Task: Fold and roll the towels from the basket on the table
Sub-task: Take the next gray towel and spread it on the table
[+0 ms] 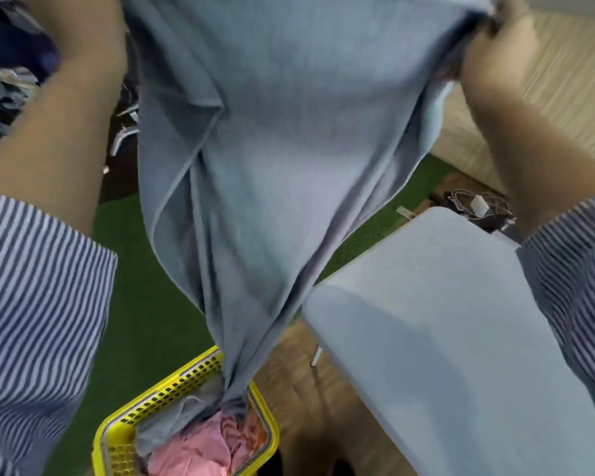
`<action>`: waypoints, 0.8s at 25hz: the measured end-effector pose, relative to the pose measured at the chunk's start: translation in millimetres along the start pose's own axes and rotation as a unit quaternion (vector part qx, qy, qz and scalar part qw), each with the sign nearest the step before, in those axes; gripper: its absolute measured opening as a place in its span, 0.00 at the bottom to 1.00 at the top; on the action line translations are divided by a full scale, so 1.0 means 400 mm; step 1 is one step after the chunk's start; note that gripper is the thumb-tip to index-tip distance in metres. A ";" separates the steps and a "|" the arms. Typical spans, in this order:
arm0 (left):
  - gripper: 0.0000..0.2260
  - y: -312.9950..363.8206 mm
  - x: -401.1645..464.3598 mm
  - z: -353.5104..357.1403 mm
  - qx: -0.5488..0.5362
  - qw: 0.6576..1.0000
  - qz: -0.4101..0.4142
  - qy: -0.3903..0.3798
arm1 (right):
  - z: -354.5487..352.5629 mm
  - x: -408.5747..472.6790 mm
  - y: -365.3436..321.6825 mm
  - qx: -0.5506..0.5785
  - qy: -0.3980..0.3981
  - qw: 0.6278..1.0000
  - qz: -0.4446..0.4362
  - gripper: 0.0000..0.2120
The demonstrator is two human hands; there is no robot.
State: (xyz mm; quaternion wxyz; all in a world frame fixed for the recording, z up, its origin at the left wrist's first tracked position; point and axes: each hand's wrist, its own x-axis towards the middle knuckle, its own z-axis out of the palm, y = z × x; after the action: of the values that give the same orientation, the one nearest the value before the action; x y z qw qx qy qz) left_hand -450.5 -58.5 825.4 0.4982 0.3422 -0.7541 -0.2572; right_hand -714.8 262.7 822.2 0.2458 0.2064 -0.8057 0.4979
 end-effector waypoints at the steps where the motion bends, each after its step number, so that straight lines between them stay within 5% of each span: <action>1: 0.07 0.022 -0.007 0.017 -0.009 1.000 -0.019 -0.015 | 0.007 0.013 0.012 0.032 -0.002 0.999 -0.008 0.09; 3: 0.14 0.071 -0.036 0.058 -0.020 0.998 -0.019 -0.057 | -0.003 0.039 0.043 0.021 -0.054 0.998 -0.019 0.09; 8: 0.13 0.030 -0.171 0.148 -0.030 0.988 0.010 -0.152 | 0.021 -0.082 0.153 0.053 -0.260 0.964 0.028 0.20; 20: 0.09 0.039 -0.078 0.447 -0.136 0.960 -0.033 -0.242 | 0.229 0.022 0.167 0.164 -0.271 0.948 -0.015 0.19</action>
State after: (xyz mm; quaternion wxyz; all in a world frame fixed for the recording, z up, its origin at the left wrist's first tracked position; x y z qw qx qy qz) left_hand -611.9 -16.3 752.4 0.3341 0.2234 -0.7980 -0.4490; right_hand -777.8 207.1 745.4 -0.0119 0.3833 -0.7457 0.5449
